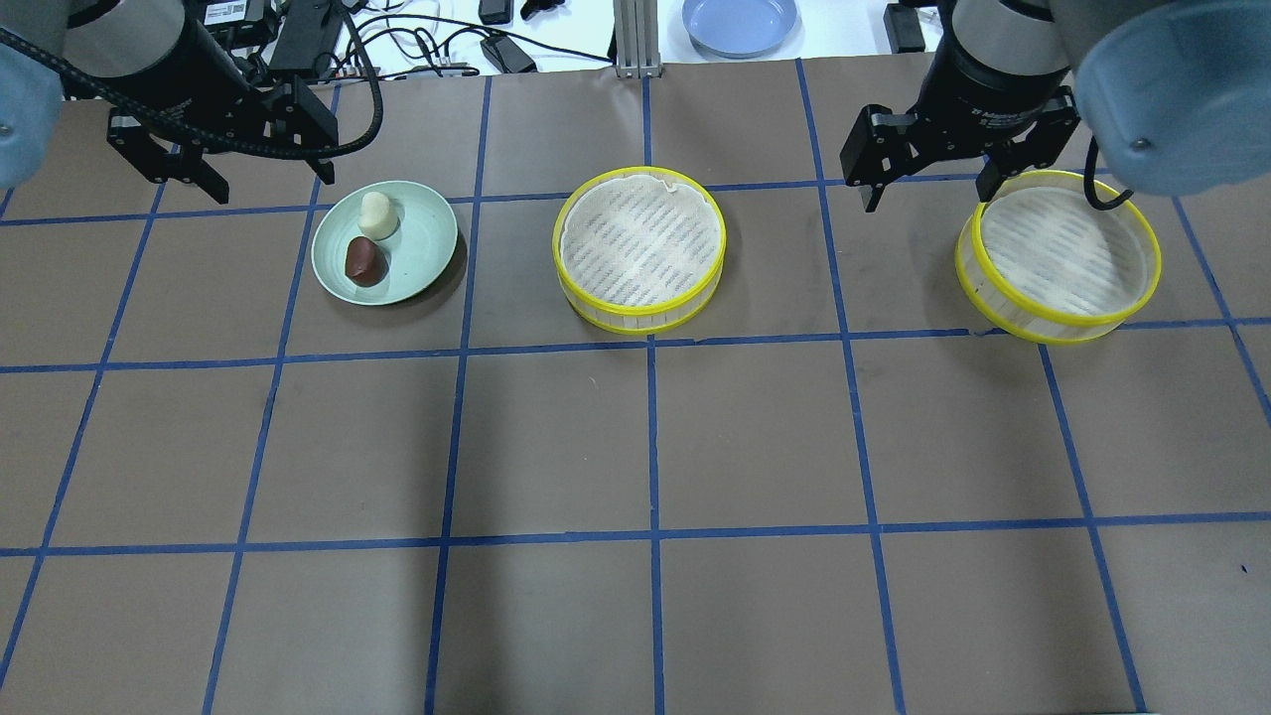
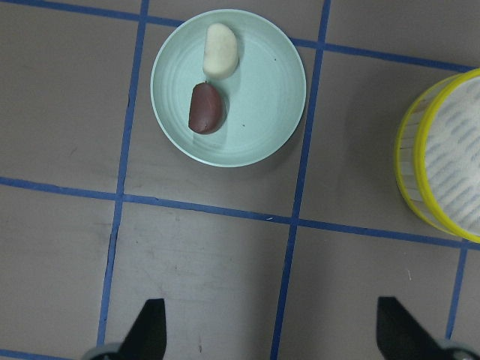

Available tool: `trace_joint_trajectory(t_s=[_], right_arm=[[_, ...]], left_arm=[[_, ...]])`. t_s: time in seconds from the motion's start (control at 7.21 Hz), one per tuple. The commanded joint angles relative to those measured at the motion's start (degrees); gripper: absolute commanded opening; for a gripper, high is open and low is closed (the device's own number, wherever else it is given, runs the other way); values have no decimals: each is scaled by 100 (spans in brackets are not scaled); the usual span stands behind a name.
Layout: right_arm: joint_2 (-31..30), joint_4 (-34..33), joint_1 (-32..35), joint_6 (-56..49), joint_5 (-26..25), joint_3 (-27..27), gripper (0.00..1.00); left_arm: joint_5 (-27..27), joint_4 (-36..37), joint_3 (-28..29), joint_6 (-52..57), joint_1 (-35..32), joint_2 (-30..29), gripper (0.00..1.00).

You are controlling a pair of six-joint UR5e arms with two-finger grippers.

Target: Stack buns with steamer

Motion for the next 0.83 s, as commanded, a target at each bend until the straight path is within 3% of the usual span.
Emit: trace_joint_trajectory(t_s=[0.0, 0.14, 0.69], right_arm=[[224, -170, -114, -50, 52, 13, 100], [478, -274, -542, -137, 95, -4, 100], [1540, -1134, -2484, -2121, 87, -22, 100]], left_arm=[[7, 826, -3, 80, 31, -599, 100], [-2, 1256, -3, 71, 31, -906, 100], [-63, 2602, -64, 133, 339, -2234, 100]])
